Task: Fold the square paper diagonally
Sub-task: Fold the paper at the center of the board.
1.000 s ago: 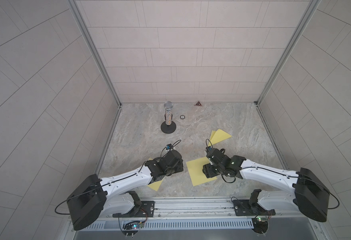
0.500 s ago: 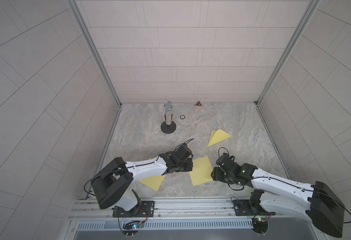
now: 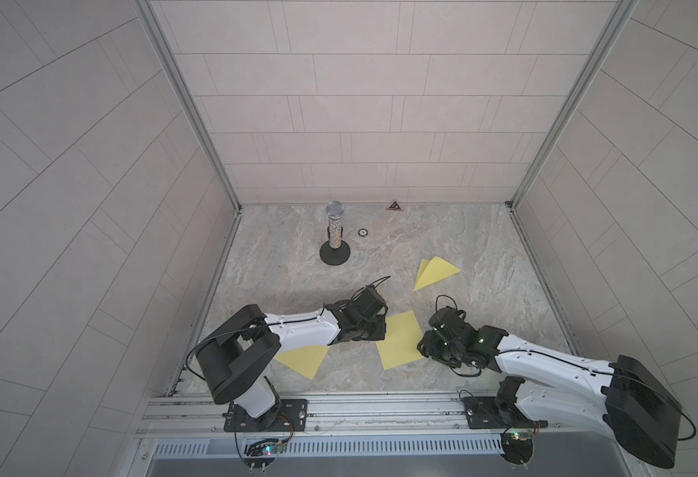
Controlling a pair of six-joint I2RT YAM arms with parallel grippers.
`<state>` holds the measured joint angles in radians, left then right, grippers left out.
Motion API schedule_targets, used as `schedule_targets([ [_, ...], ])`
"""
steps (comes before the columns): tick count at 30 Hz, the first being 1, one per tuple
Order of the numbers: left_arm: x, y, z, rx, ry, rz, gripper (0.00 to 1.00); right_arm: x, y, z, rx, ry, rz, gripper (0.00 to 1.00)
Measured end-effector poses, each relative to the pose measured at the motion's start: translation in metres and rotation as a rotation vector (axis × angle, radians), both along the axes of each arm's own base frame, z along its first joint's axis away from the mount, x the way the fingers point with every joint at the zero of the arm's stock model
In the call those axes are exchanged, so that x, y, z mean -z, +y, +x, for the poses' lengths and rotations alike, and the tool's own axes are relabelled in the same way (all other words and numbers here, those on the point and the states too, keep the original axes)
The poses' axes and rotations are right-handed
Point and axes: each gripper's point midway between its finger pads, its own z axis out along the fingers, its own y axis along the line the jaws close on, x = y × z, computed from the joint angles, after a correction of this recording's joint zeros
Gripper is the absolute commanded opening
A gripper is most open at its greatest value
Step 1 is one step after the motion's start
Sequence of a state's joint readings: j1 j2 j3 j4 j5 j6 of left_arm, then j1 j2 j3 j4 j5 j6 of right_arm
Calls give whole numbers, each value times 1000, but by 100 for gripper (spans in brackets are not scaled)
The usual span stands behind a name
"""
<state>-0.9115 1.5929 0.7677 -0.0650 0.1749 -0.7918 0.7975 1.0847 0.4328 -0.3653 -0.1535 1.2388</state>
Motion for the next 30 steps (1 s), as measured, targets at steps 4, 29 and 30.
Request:
schedule_targets([
  [4,5,-1,1,-1,1,8,10,0,2,1,16,2,12,57],
  [29,19,8,2,-25,-33,81,9,-10,38,26,17,-85,187,72],
  [30,19,8,2,-24,-35,81,9,-10,39,26,16,-90,192,73],
])
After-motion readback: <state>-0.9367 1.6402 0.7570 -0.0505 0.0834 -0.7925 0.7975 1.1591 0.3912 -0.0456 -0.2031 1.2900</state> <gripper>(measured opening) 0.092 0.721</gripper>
